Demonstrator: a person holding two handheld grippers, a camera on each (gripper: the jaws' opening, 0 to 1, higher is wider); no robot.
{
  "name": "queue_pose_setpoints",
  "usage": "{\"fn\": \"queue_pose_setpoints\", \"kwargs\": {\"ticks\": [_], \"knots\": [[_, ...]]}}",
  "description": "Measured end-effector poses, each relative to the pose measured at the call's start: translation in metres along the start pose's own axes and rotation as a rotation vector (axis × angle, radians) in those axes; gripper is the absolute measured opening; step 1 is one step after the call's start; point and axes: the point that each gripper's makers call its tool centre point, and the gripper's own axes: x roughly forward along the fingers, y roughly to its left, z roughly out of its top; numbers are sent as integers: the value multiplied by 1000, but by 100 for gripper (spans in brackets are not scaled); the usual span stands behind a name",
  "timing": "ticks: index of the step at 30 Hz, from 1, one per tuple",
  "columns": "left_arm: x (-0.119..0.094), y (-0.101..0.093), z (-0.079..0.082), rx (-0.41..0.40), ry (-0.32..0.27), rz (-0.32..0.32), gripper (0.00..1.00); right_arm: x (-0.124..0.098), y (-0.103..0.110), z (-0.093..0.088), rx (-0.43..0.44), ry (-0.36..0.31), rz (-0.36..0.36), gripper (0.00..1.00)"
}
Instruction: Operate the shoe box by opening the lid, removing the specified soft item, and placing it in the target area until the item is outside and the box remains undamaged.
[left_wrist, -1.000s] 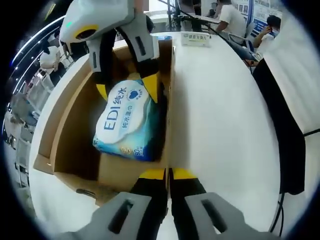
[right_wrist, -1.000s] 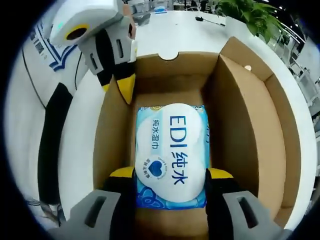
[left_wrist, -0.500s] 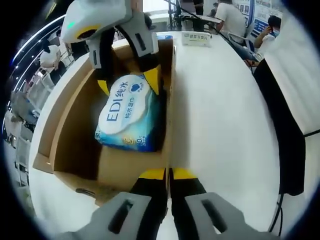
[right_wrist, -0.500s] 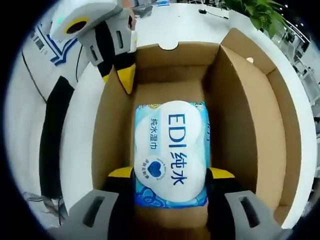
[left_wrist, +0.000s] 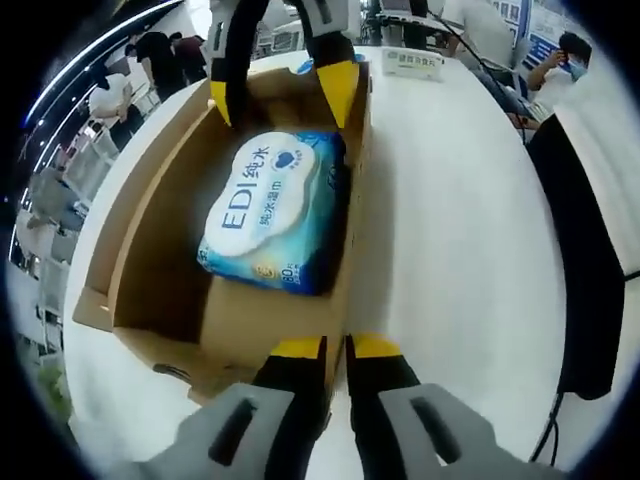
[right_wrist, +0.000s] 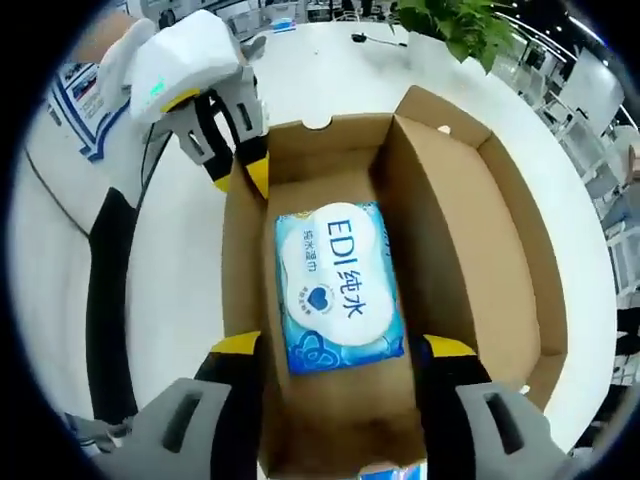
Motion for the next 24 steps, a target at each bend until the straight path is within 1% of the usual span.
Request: {"fn": "queue_pose_setpoints", "kwargs": {"ticks": [1, 2, 3, 4, 6, 7, 8, 9, 10, 11, 12, 13, 15, 16, 18, 19, 20, 21, 22, 23, 24], "knots": [[-5, -1, 2, -22, -20, -8, 12, -3, 0, -10, 28, 14, -4, 59], [-8, 0, 3, -20, -29, 1, 12, -5, 3, -15, 58, 30, 2, 60], [-12, 2, 6, -45, -50, 13, 11, -6, 3, -17, 56, 28, 5, 60], [-16, 4, 9, -89, -75, 28, 10, -9, 5, -19, 51, 15, 0, 61], [-25, 7, 15, -78, -115, 49, 9, -13, 8, -19, 64, 2, 0, 62], [-26, 5, 16, -81, -122, 43, 9, -14, 10, -18, 74, -8, 3, 64], [-30, 0, 19, -101, -144, 23, 10, -16, 11, -17, 80, -14, 1, 65], [-32, -3, 21, -113, -155, 10, 12, -17, 10, -16, 85, -18, -11, 65], [-36, -3, 21, -111, -162, 25, 13, -19, 11, -16, 115, -15, -7, 65], [-39, -4, 21, -121, -170, 22, 14, -20, 13, -15, 153, -15, 3, 65], [-41, -6, 24, -170, -194, 16, 17, -21, 13, -14, 177, -20, 6, 64], [-44, -6, 27, -269, -222, 14, 17, -22, 12, -13, 172, -29, 4, 63], [-50, -4, 31, -410, -273, -4, 18, -23, 12, -13, 178, -36, -2, 62], [-53, -2, 33, -437, -294, 0, 19, -26, 12, -12, 173, -41, -8, 61], [-61, 4, 41, -482, -366, 14, 21, -29, 13, -9, 159, -60, -17, 62], [-67, 8, 44, -534, -398, 17, 22, -32, 12, -7, 153, -70, -23, 62], [-70, 10, 46, -567, -420, 13, 23, -33, 12, -7, 150, -73, -25, 62], [-75, 16, 49, -626, -448, 11, 24, -34, 10, -8, 145, -70, -33, 62], [-79, 18, 52, -649, -465, 8, 25, -35, 4, -12, 128, -49, -63, 61], [-82, 24, 54, -658, -488, 22, 26, -36, -4, -19, 104, -12, -101, 60], [-85, 31, 55, -635, -491, 54, 29, -36, -6, -23, 82, 9, -99, 59]]}}
